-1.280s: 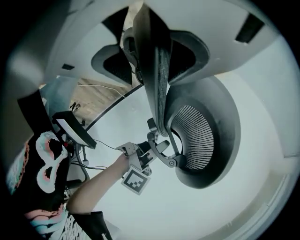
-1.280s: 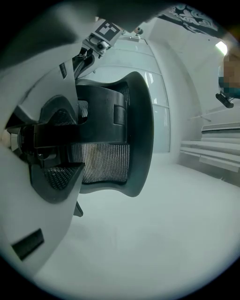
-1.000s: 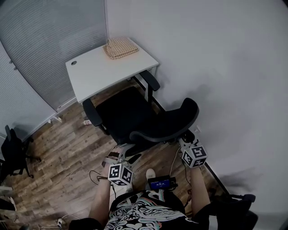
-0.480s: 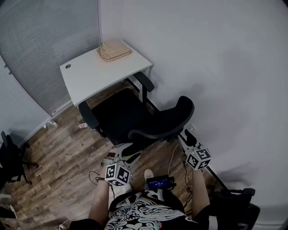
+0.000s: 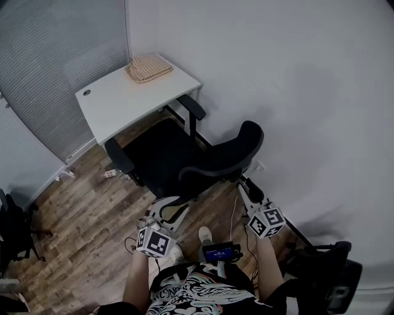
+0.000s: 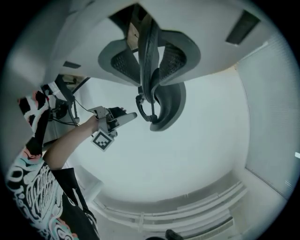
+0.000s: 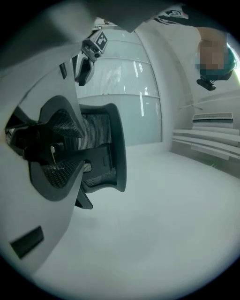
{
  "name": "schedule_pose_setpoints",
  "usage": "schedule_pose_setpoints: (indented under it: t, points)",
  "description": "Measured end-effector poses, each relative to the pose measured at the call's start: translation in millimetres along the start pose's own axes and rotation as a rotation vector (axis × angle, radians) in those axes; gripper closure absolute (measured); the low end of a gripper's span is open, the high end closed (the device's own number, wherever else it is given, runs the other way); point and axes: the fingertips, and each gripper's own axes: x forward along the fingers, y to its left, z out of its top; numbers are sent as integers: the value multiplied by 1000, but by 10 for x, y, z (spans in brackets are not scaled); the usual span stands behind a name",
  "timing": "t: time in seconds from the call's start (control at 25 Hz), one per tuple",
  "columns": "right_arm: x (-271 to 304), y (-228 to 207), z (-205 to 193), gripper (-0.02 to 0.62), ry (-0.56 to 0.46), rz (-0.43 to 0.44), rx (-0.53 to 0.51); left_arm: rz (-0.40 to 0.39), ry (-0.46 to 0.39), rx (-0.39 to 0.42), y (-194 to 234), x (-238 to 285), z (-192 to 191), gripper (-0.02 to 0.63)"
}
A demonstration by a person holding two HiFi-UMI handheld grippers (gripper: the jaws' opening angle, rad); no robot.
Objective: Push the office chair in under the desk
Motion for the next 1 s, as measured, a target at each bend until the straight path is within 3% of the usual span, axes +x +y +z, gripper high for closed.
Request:
schedule_pose_setpoints:
  t: [0.08, 0.2, 0.36, 0.6, 0.76, 0.88, 1.0]
  points:
    - [-116, 178, -6, 497, -19, -18, -14, 55, -74, -32, 55, -127, 99, 519]
    - [-307, 435, -34, 578, -55, -29, -30, 100, -139, -184, 120, -289, 156, 583]
    - [-446, 696, -99, 592, -61, -28, -25, 120, -67, -232, 84, -354, 46, 588]
    - [-504, 980, -140, 592, -14, -9, -83, 205, -36, -353, 30, -465, 13, 588]
    - [-682, 1103, -52, 592, -56, 24, -62, 231, -37, -375, -82, -571, 115, 589]
    - [-831, 1172, -22, 592, -63, 48, -78, 243, 17, -412, -196, -618, 163, 589]
    - [-1045, 1253, 19, 592, -74, 61, -86, 228, 51, -374, -409, -671, 308, 588]
